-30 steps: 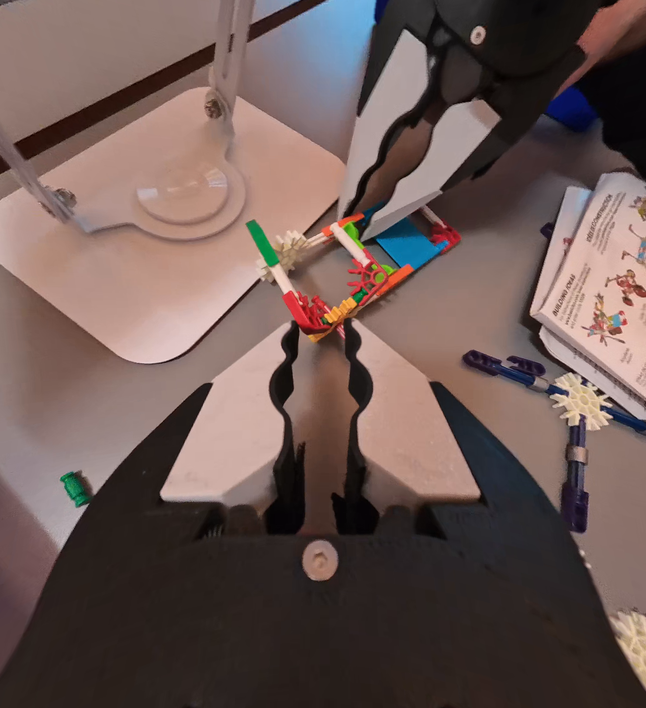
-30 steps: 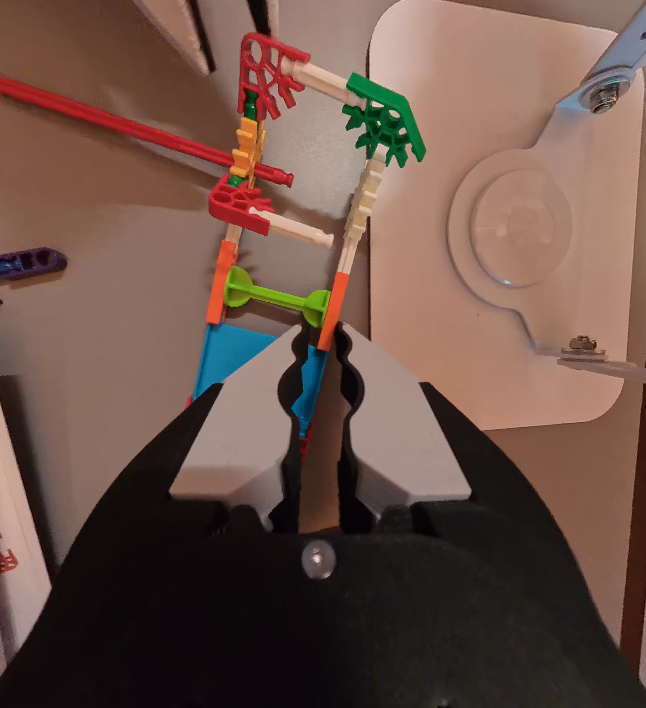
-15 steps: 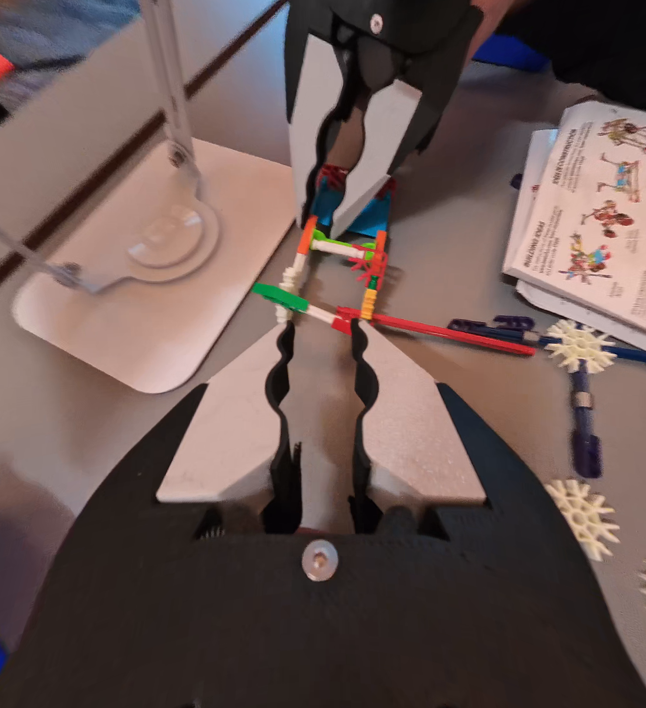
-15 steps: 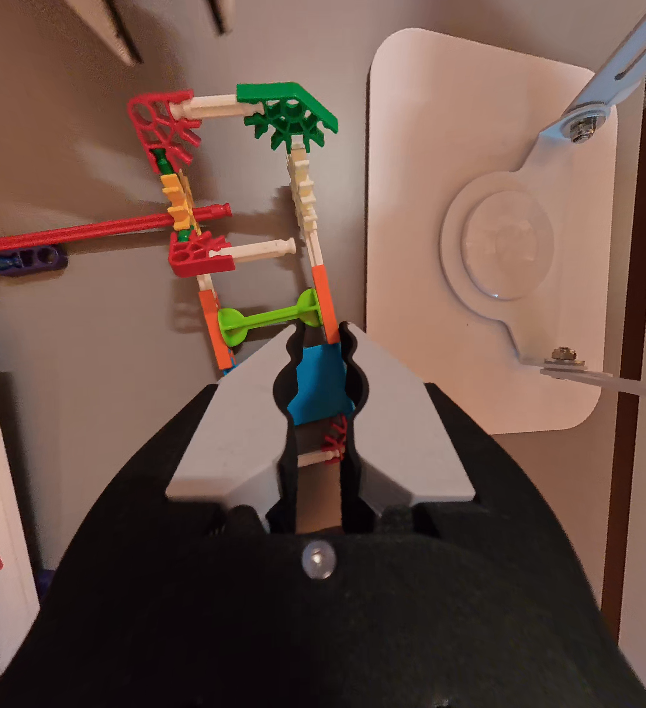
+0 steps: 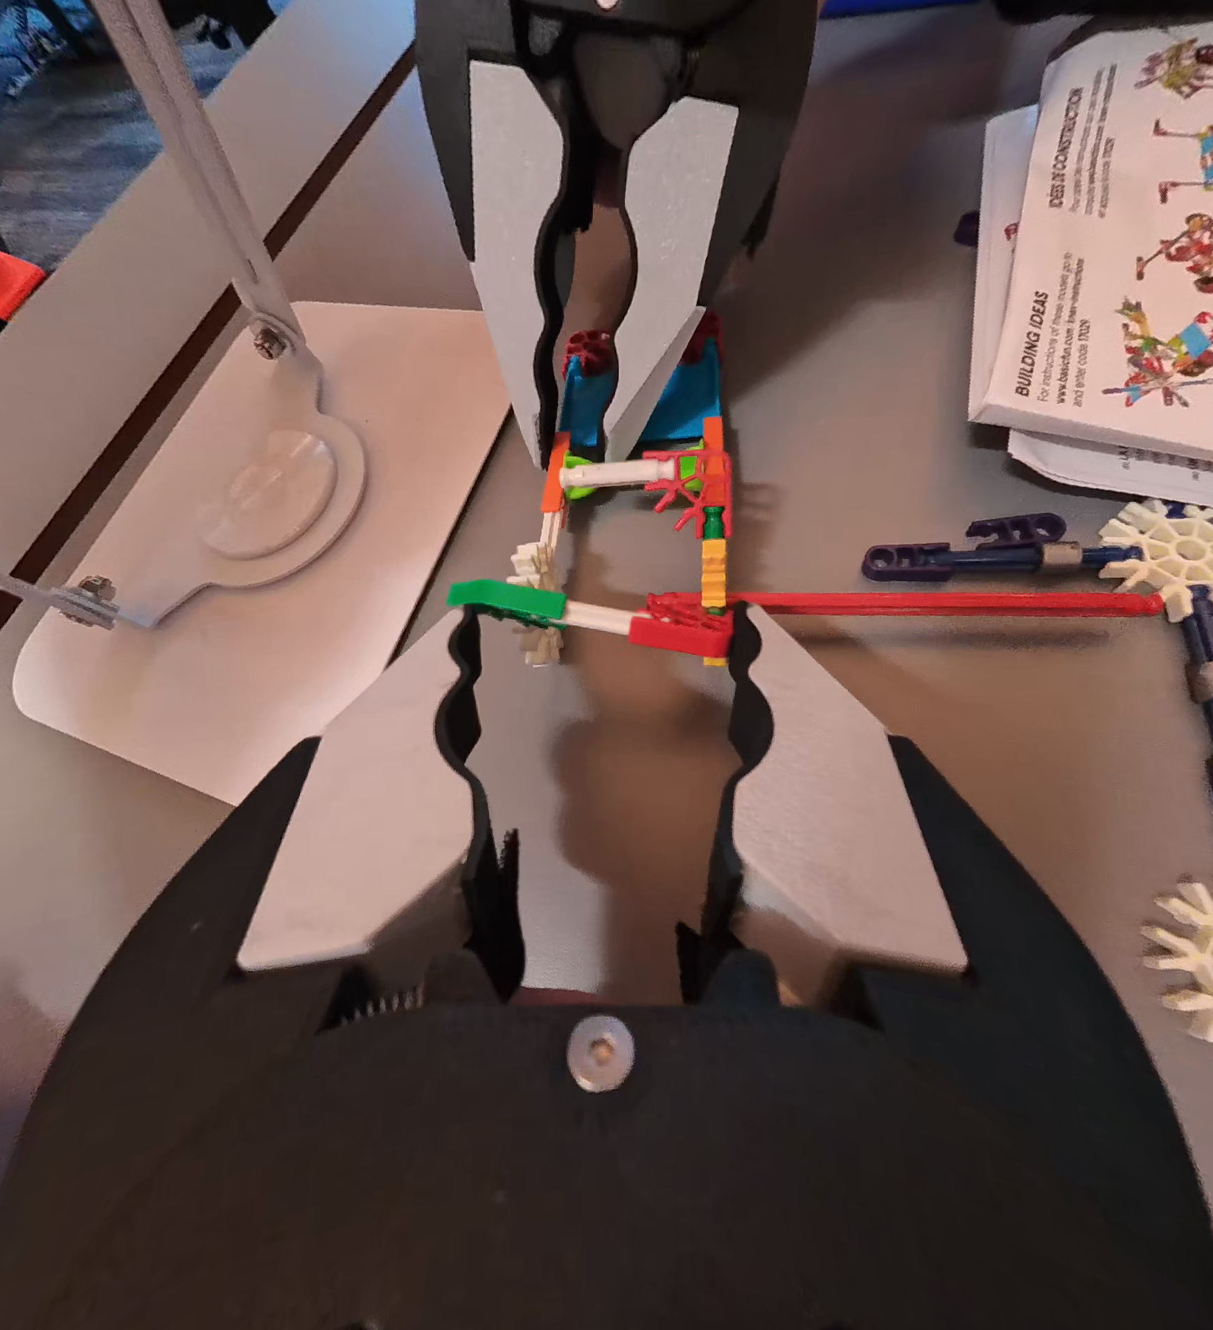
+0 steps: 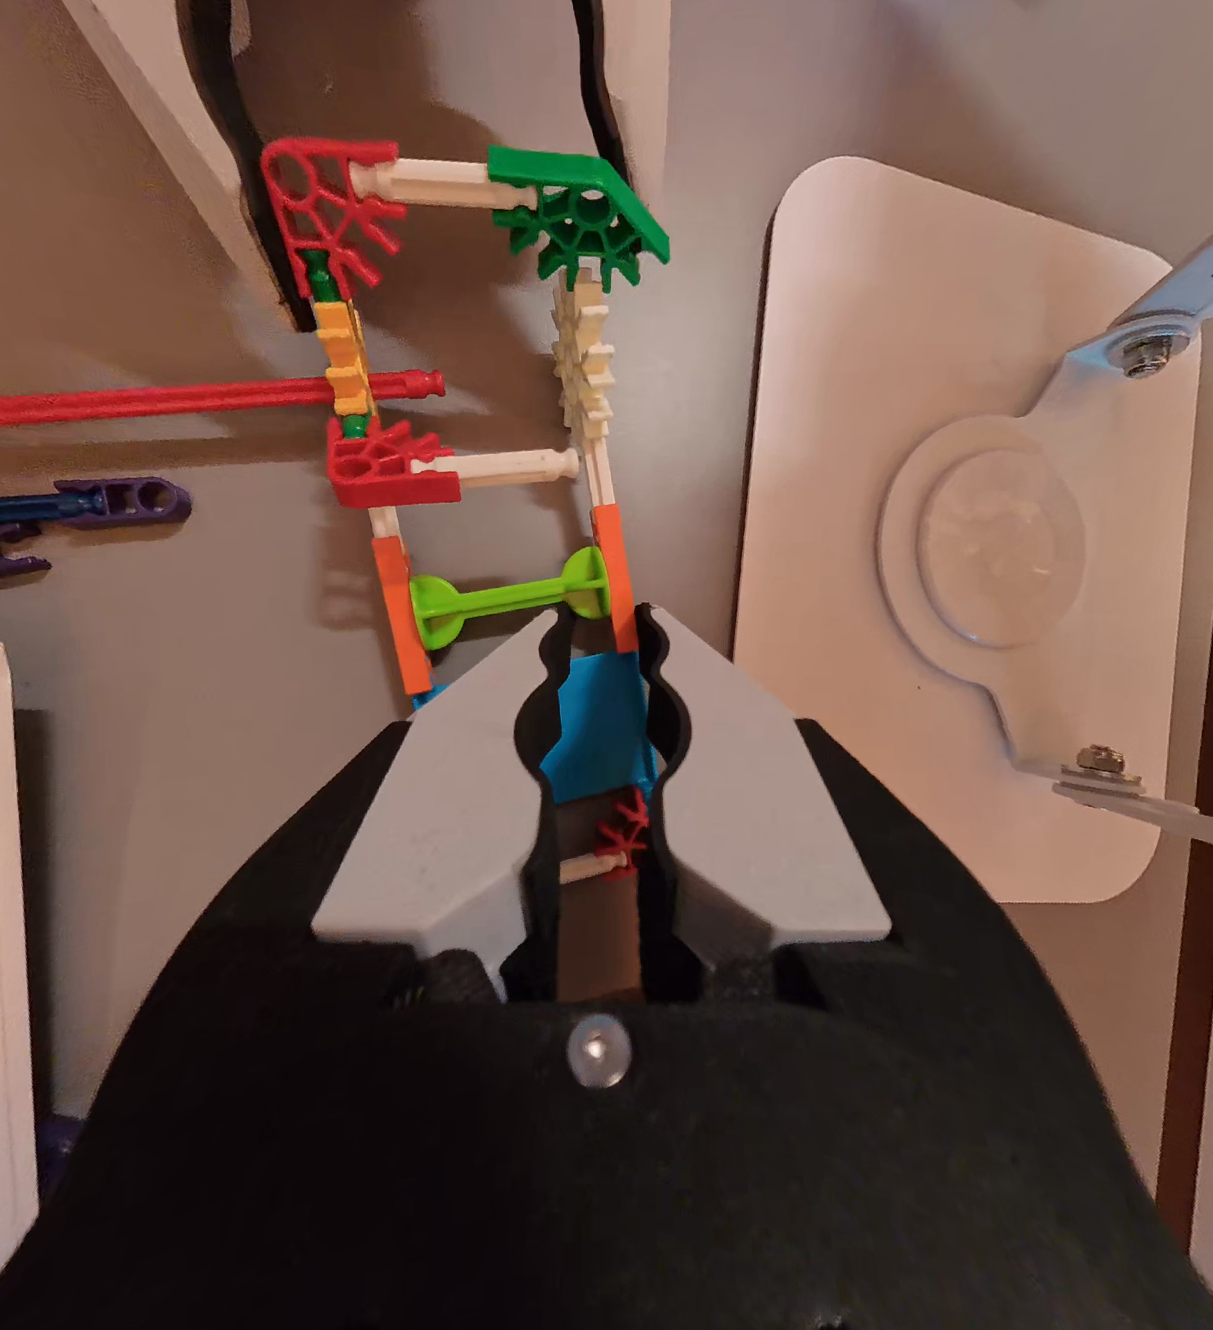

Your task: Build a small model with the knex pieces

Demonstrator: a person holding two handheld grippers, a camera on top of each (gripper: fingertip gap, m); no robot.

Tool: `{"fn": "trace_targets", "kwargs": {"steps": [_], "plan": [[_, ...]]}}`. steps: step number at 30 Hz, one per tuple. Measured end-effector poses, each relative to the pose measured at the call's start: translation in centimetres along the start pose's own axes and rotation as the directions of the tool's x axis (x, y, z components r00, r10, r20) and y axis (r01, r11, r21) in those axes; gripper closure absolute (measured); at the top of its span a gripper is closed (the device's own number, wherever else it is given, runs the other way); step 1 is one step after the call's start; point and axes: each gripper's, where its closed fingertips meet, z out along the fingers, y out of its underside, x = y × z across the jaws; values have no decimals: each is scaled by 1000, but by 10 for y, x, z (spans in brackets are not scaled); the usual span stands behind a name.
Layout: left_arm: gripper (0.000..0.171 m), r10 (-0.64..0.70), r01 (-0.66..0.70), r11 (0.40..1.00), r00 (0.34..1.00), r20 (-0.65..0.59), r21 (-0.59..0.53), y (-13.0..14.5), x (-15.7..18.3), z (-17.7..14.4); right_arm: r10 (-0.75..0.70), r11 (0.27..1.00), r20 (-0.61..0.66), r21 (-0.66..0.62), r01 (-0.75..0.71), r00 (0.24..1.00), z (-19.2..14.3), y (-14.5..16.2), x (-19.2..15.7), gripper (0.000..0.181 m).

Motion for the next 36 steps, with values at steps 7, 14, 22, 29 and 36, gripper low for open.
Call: {"fn": "trace_targets", "kwargs": {"steps": [7,14,22,29,36], "plan": [[134,17,-17,1000,998,64,4,1,-3,3,11,999,-24,-33,-12,1000,-4,10,6,168],[116,26,-34,997,992,126,62,-17,-25,-23,-3,1000,-20,-31,2,1000,-3,8,5,169],[84,105,-105,992,994,-10,-73,8,-5,1,-67,998,-1,11,67,998,1,-4,-6,170],[88,105,-106,994,994,-42,-11,0,3,2,-107,993,22,61,105,994,4,-12,-14,171],[95,106,-106,994,993,-46,-10,5,4,-3,-117,992,24,59,115,993,4,-13,-16,171]]}}
